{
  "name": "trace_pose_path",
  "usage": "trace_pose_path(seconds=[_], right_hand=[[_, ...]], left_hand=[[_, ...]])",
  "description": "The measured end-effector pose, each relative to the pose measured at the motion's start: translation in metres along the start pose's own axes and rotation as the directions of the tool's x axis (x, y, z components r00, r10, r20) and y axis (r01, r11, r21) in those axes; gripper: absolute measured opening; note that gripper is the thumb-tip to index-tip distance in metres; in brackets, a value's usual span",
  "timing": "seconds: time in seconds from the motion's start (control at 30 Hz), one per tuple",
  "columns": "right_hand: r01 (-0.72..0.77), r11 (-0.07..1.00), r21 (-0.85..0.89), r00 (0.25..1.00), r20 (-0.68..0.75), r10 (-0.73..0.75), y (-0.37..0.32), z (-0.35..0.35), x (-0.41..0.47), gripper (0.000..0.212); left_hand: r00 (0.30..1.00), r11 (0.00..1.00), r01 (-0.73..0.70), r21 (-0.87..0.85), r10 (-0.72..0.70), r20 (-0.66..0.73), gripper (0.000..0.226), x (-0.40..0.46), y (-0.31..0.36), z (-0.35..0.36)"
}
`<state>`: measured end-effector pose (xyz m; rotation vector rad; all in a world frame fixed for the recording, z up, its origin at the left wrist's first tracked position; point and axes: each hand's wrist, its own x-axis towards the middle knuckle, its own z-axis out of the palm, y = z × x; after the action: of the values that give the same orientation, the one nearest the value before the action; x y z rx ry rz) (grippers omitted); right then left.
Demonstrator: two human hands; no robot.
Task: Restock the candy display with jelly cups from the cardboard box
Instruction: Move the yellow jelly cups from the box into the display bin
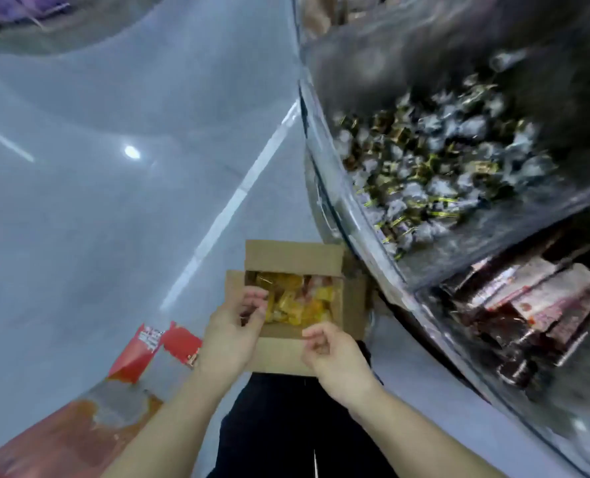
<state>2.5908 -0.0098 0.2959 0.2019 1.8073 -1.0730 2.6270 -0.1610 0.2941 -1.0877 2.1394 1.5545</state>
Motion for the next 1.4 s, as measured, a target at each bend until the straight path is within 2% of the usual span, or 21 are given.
trace_pose_path(seconds=[0.13, 0.23, 0.33, 0.43, 0.53, 0.6, 0.67, 0.73, 0.9, 0.93, 1.0, 1.07, 1.13, 1.17, 1.2, 1.23, 1.27, 1.33, 1.4], right_hand=[[-0.172, 0.957, -0.232, 0.983, -0.102, 0.152, 0.106, 0.03, 0.12, 0.024], [-0.262, 0.902, -0.344, 0.963, -0.154, 0.221, 0.167, 0.036, 0.201, 0.026], [-0.265, 0.856, -0.443, 0.961, -0.192, 0.198, 0.21, 0.039, 0.265, 0.027], [-0.195, 0.813, -0.549, 0.98, -0.078, 0.182, 0.228, 0.053, 0.311, 0.044], [-0.148, 0.765, -0.627, 0.979, 0.016, 0.203, 0.237, 0.073, 0.338, 0.057], [-0.153, 0.692, -0.706, 0.983, -0.039, 0.178, 0.243, 0.084, 0.346, 0.064], [-0.167, 0.696, -0.699, 0.986, -0.131, 0.104, 0.249, 0.091, 0.346, 0.062], [-0.168, 0.765, -0.621, 0.979, -0.194, 0.058, 0.254, 0.093, 0.341, 0.054], [-0.205, 0.882, -0.424, 0.923, -0.384, 0.03, 0.256, 0.082, 0.326, 0.043], [-0.2, 0.899, -0.391, 0.916, -0.4, 0.03, 0.256, 0.08, 0.322, 0.044], [-0.188, 0.932, -0.309, 0.912, -0.407, 0.049, 0.258, 0.078, 0.315, 0.05], [-0.18, 0.954, -0.24, 0.91, -0.409, 0.068, 0.259, 0.076, 0.309, 0.054], [-0.161, 0.967, -0.196, 0.909, -0.412, 0.068, 0.253, 0.072, 0.3, 0.055], [-0.139, 0.976, -0.167, 0.909, -0.413, 0.059, 0.247, 0.071, 0.293, 0.055], [-0.11, 0.984, -0.137, 0.91, -0.412, 0.045, 0.236, 0.07, 0.285, 0.054], [-0.075, 0.991, -0.112, 0.913, -0.406, 0.023, 0.223, 0.069, 0.274, 0.054], [-0.037, 0.995, -0.093, 0.918, -0.397, -0.003, 0.207, 0.069, 0.262, 0.054], [0.049, 0.996, -0.073, 0.923, -0.378, -0.073, 0.169, 0.066, 0.232, 0.054], [0.128, 0.99, -0.067, 0.918, -0.369, -0.143, 0.124, 0.059, 0.194, 0.056]], left_hand=[[0.984, 0.978, 0.12, 0.168, -0.139, 0.107, 0.014, 0.065, -0.123, 0.033], [0.953, 0.952, 0.159, 0.262, -0.218, 0.21, 0.026, 0.117, -0.197, 0.066], [0.943, 0.943, 0.104, 0.315, -0.194, 0.269, 0.031, 0.166, -0.252, 0.096], [0.956, 0.917, 0.009, 0.399, -0.124, 0.264, 0.033, 0.205, -0.295, 0.123], [0.962, 0.792, -0.096, 0.604, -0.081, 0.259, 0.034, 0.234, -0.319, 0.148], [0.967, 0.648, -0.193, 0.737, 0.001, 0.253, 0.032, 0.247, -0.321, 0.165], [0.972, 0.542, -0.221, 0.811, 0.051, 0.231, 0.027, 0.258, -0.317, 0.178], [0.97, 0.448, -0.237, 0.862, 0.068, 0.232, 0.028, 0.264, -0.315, 0.187], [0.961, 0.278, -0.275, 0.92, 0.113, 0.253, 0.055, 0.256, -0.325, 0.197], [0.961, 0.277, -0.274, 0.921, 0.122, 0.249, 0.054, 0.253, -0.328, 0.199], [0.97, 0.359, -0.241, 0.902, 0.127, 0.208, 0.051, 0.249, -0.33, 0.199], [0.975, 0.521, -0.222, 0.824, 0.131, 0.179, 0.05, 0.247, -0.327, 0.194], [0.979, 0.74, -0.202, 0.642, 0.131, 0.156, 0.05, 0.239, -0.32, 0.182], [0.988, 0.882, -0.141, 0.449, 0.093, 0.126, 0.051, 0.234, -0.312, 0.173], [0.993, 0.981, -0.029, 0.191, 0.005, 0.122, 0.051, 0.226, -0.301, 0.161], [0.986, 0.995, 0.089, -0.053, -0.081, 0.145, 0.049, 0.216, -0.287, 0.148], [0.977, 0.958, 0.171, -0.232, -0.135, 0.165, 0.045, 0.205, -0.272, 0.133], [0.972, 0.863, 0.227, -0.452, -0.169, 0.166, 0.038, 0.182, -0.239, 0.103], [0.976, 0.744, 0.219, -0.631, -0.162, 0.148, 0.042, 0.155, -0.199, 0.073]])
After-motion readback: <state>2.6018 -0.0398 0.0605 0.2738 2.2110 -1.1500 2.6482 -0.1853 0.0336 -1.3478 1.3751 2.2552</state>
